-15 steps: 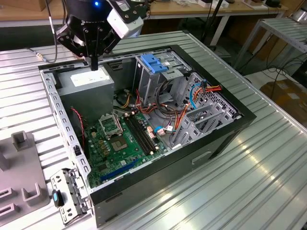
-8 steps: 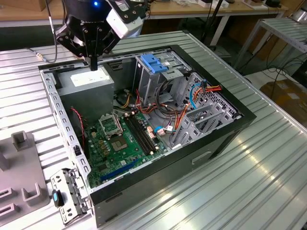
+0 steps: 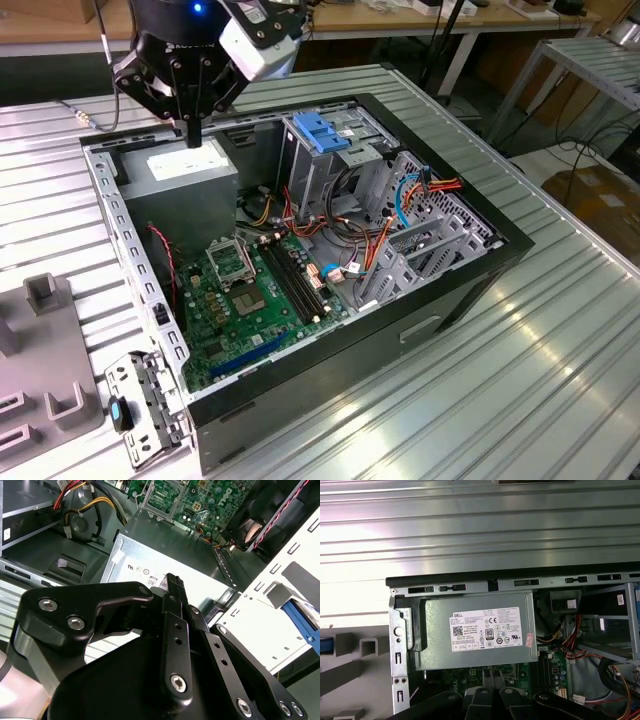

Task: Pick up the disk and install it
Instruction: 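Reach for the disk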

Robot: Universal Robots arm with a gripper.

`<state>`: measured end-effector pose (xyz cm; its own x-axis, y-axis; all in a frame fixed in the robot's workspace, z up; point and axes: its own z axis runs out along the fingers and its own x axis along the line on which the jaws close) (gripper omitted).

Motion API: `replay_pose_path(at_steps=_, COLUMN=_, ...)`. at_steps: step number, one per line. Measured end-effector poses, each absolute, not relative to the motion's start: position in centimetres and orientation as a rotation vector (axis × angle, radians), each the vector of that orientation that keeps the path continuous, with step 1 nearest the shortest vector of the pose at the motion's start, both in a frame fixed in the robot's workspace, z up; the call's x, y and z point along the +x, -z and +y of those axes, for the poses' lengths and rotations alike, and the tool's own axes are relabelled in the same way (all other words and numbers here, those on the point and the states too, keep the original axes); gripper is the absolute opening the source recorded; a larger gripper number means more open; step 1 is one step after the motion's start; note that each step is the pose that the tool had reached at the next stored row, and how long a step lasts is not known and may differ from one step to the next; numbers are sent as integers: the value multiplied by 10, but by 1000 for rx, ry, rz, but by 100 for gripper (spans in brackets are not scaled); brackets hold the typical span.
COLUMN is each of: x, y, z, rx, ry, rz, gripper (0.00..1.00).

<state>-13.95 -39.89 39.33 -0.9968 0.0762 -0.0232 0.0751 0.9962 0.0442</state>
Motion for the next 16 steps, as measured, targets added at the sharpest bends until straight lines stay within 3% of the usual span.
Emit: replay_pose_path(at_steps=16, x=-142, y=-393, z=-399, rx=118, ry=-68, rz=3114, gripper=11)
